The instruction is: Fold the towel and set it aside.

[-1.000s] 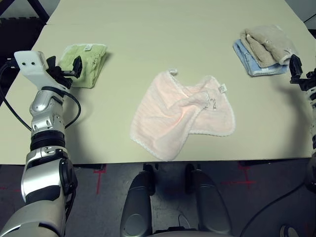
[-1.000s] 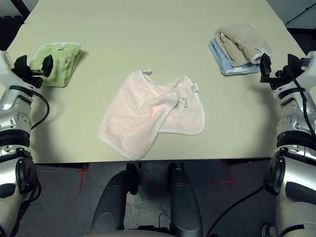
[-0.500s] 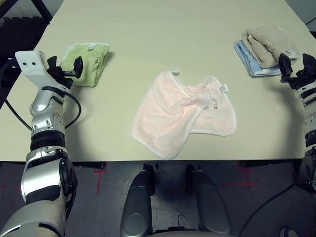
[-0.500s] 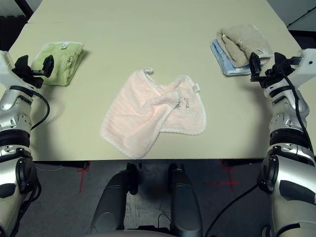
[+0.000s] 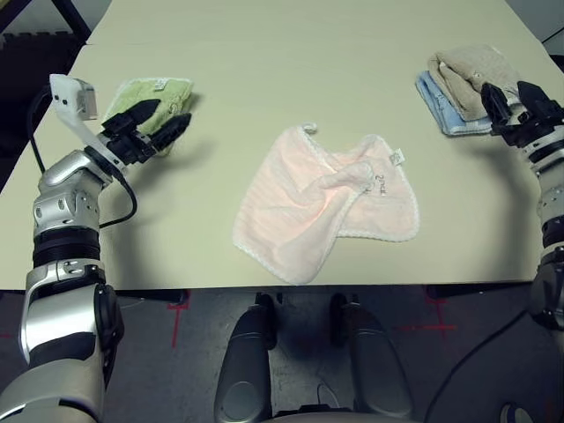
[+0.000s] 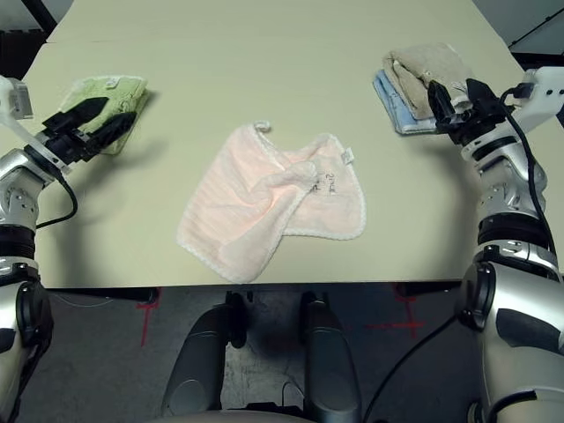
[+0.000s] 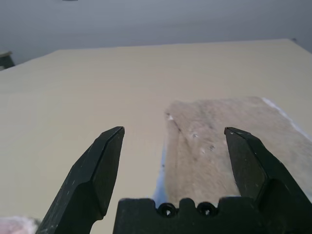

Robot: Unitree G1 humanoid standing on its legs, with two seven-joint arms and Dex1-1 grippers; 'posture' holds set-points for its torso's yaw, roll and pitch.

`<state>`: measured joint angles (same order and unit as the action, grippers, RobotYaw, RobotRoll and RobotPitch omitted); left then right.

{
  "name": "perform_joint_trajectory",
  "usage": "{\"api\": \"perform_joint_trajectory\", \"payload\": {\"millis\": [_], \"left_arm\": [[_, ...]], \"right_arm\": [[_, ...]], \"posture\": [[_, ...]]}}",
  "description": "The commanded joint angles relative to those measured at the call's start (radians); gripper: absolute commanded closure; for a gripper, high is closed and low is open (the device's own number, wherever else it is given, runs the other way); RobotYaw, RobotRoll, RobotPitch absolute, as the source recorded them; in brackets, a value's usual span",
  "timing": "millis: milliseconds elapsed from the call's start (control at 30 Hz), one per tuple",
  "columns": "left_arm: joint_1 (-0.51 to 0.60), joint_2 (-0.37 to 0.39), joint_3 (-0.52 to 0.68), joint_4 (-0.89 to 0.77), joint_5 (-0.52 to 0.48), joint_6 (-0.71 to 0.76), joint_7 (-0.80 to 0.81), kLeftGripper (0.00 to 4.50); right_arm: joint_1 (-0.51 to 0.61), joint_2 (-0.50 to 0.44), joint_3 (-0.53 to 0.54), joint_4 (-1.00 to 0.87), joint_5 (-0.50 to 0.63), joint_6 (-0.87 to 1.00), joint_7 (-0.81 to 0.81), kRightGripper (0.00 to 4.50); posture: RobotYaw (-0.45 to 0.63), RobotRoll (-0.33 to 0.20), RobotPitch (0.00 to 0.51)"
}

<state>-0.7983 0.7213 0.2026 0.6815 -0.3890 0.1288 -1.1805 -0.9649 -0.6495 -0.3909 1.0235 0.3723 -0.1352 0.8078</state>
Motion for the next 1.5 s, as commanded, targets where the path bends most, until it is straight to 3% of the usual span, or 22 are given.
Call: {"api": "perform_joint_trajectory", "payload": {"millis": [33,233,400,767,1133,1233,1500], "left_arm": [[-0.002,0.03,-0.064,0.006,0.064,-0.064,-0.085,0.0],[0.011,0.02,-0.105,-0.02,0.101,-0.14,-0.127,0.0],[0.028,0.014,-0.108,-0.049,0.097,-0.15,-0.121,0.0],[0.082,0.01,-0.095,-0.132,0.068,-0.105,-0.116,0.0],[0.12,0.015,-0.084,-0.223,0.055,-0.051,-0.098,0.0],[0.116,0.013,-0.088,-0.222,0.058,-0.049,-0.098,0.0],[0.112,0.023,-0.117,-0.196,0.078,-0.022,-0.118,0.0]], "right_arm": [[-0.034,-0.024,0.052,0.054,-0.036,0.065,0.098,0.04],[-0.119,-0.042,0.2,0.137,-0.15,0.183,0.308,0.04],[-0.203,-0.032,0.314,0.205,-0.273,0.2,0.379,0.04],[-0.313,0.036,0.477,0.29,-0.498,0.109,0.337,0.04],[-0.316,0.076,0.505,0.317,-0.596,0.116,0.215,0.04],[-0.304,0.072,0.519,0.32,-0.615,0.139,0.262,0.62],[-0.302,0.049,0.502,0.309,-0.598,0.159,0.386,3.67]], "posture": [[0.06,0.0,0.255],[0.08,0.0,0.245],[0.12,0.0,0.242],[0.18,0.0,0.252],[0.21,0.0,0.266],[0.21,0.0,0.268],[0.17,0.0,0.258]]}}
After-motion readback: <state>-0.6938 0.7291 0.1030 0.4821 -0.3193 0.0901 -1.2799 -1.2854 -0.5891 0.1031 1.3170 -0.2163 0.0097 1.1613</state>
